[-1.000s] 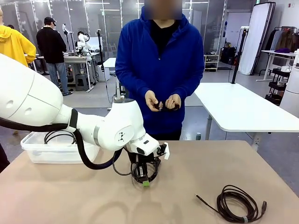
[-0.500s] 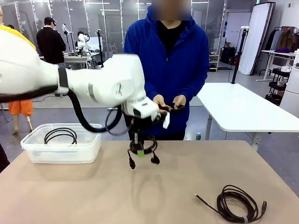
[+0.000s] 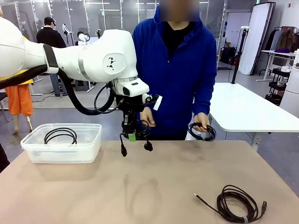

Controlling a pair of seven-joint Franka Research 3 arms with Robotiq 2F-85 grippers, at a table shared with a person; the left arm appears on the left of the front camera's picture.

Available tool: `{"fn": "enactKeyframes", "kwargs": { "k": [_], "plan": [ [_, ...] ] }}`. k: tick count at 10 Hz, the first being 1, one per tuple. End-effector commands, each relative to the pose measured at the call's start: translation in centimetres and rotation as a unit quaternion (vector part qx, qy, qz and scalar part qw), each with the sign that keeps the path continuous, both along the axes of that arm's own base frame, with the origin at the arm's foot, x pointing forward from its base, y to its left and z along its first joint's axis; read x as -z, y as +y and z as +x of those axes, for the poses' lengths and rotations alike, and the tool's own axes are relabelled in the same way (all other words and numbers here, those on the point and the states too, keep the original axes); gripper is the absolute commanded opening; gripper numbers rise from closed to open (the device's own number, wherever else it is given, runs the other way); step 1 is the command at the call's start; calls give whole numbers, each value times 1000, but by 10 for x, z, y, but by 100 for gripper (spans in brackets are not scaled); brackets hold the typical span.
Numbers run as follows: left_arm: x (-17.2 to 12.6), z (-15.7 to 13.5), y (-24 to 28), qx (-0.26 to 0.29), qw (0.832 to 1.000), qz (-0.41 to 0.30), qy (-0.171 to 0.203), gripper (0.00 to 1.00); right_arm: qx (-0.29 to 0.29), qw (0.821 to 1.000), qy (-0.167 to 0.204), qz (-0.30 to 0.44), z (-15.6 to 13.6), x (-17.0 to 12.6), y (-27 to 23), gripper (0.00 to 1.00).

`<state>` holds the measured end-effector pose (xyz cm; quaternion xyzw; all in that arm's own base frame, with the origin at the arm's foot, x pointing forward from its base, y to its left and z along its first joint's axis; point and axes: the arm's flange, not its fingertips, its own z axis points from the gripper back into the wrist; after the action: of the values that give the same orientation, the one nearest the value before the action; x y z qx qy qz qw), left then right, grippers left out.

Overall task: Organize and store the cables.
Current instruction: Place the Power Cable into the Organizing box.

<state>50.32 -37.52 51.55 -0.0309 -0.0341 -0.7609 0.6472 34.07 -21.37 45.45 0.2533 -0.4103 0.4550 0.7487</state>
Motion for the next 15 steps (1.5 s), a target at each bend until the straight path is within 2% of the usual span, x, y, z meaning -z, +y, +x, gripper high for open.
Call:
{"fn": "enactKeyframes", "kwargs": {
  "k": [1,3,4,5,6,7,8,9,12,14,15],
  "plan": [
    [-4,-3,-3,-1,1000,-4,-6,0,1,1000,-6,4,2,0,0,100],
    [-4,-3,-3,-1,1000,-4,-6,0,1,1000,-6,4,2,0,0,100],
    [0,-3,-4,4,1000,0,0,12,1,1000,-6,4,2,0,0,100],
    [-32,35,29,14,1000,-11,-15,12,1,1000,-6,4,2,0,0,100],
    [-54,52,66,16,1000,-20,-12,12,1,1000,-6,4,2,0,0,100],
    [-71,58,101,54,998,-19,-20,12,1,1000,-6,4,2,0,0,100],
    [-84,66,137,40,998,-46,-22,12,1,1000,-6,4,2,0,0,100],
    [-90,73,172,8,998,-36,-50,12,1,1000,-6,4,2,0,0,100],
    [-78,88,262,-42,997,-55,-42,12,1,1000,-6,4,2,0,0,100],
    [-61,88,297,-56,995,-56,-61,12,1,1000,-6,4,2,0,0,100],
    [-53,93,312,-70,995,-49,-59,12,1,1000,-6,4,2,0,0,100]
  ]
}}
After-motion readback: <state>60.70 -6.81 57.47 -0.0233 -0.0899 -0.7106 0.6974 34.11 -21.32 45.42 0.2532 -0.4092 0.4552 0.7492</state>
